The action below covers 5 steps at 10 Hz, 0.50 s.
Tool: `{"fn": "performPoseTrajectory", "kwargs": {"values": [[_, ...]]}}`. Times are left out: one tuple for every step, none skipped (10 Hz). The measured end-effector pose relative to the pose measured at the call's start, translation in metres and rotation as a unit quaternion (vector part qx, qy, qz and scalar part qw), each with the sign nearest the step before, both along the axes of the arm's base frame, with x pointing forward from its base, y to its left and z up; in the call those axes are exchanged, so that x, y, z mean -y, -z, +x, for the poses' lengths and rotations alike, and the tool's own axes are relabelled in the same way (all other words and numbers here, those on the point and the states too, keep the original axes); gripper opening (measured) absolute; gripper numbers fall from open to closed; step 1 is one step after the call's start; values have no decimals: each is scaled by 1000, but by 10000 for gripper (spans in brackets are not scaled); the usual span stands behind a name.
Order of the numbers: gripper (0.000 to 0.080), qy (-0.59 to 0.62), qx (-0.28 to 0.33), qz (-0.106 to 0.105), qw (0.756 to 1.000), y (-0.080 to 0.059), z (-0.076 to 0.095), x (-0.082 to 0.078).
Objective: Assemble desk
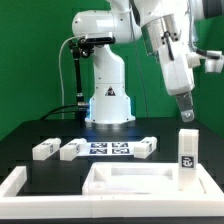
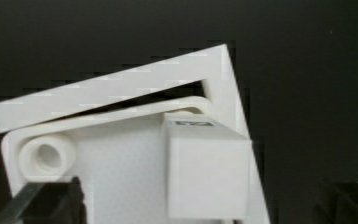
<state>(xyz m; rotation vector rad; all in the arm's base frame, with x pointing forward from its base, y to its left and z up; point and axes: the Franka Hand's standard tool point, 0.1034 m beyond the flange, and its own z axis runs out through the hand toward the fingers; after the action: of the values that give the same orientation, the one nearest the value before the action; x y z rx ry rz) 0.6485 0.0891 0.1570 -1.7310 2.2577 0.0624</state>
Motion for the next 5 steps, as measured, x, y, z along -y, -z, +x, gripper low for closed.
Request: {"fn": "performPoseTrajectory", "kwargs": {"values": [[649, -26, 17, -10, 999, -6, -17, 4], [649, -59, 19, -19, 998, -4, -38, 6], [649, -97, 14, -25, 995, 0, -51, 5], [649, -138, 9, -31, 990, 1, -55, 3], [649, -160, 15, -35, 986, 1, -54, 3]]}}
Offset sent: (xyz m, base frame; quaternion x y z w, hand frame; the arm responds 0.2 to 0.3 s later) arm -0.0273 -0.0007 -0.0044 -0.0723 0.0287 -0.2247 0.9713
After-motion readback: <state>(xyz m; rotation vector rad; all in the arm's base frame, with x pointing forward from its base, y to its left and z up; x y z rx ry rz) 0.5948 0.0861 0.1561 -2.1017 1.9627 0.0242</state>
